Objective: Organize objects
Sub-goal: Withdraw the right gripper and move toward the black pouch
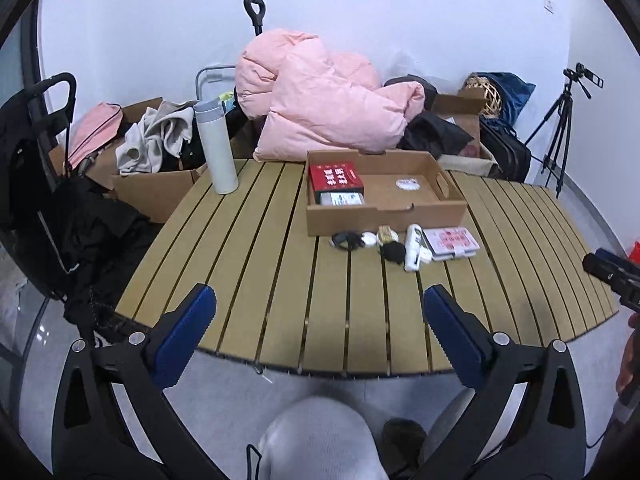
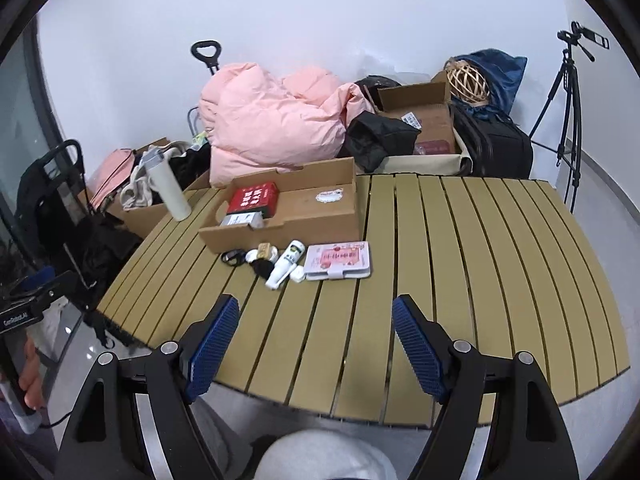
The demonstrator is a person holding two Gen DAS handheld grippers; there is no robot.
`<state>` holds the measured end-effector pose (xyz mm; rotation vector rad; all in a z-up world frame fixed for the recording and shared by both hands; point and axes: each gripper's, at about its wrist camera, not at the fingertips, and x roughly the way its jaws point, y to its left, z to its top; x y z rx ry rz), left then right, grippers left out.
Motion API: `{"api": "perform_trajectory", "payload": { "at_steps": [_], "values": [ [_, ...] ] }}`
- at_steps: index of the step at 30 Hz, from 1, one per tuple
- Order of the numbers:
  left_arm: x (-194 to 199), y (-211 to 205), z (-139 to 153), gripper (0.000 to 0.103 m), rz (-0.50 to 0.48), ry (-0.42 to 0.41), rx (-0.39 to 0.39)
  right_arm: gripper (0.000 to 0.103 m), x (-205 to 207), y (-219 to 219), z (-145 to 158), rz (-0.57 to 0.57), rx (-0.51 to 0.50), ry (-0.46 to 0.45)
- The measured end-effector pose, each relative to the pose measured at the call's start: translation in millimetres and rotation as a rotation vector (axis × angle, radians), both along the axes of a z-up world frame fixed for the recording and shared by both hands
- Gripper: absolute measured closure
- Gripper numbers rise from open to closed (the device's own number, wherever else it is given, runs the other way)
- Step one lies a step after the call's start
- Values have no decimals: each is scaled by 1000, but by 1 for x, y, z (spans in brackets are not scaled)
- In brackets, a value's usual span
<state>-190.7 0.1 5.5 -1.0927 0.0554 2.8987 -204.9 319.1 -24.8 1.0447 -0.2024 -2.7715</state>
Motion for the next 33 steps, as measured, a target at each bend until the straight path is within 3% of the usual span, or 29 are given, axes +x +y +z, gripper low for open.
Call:
{"api": "perform_trajectory", "payload": {
  "at_steps": [3, 8, 9, 11, 12, 15, 20, 22, 24, 26, 30, 33],
  "values": [
    [16, 5, 5, 0, -3, 13, -14, 21, 21, -3, 9, 9, 28, 54],
    [33, 6, 14, 0, -12, 57, 1, 16, 54, -13, 36, -12, 65, 232],
    [36, 7, 13, 0, -11, 58, 0, 13, 52, -12, 32, 6, 42, 213],
    [39, 8, 9, 0, -10, 47, -6, 13, 38, -17, 8, 52, 31, 41],
    [41, 8, 6, 0, -12, 43, -5, 13, 38, -19, 1, 51, 34, 20],
    [44, 7, -1, 0, -15, 24, -11, 13, 49, -27, -15, 29, 76, 50],
    [40, 1, -5, 0, -9, 21, 13, 13, 61, -41, -12, -17, 212, 183],
    [34, 1, -13, 0, -23, 8, 36, 13, 59, -41, -15, 10, 188, 207],
    [26, 3, -25, 0, -29, -28, 38, 13, 54, -39, -26, 38, 120, 170],
    [18, 6, -37, 0, -38, -57, 36, 13, 42, -40, -42, 75, 85, 76],
    [-1, 3, -56, 2, -46, -82, 49, 13, 27, -43, -63, 41, 143, 17],
    [-23, -2, -70, 5, -36, -114, 95, 13, 16, -46, -66, 69, 128, 13]
  ]
}}
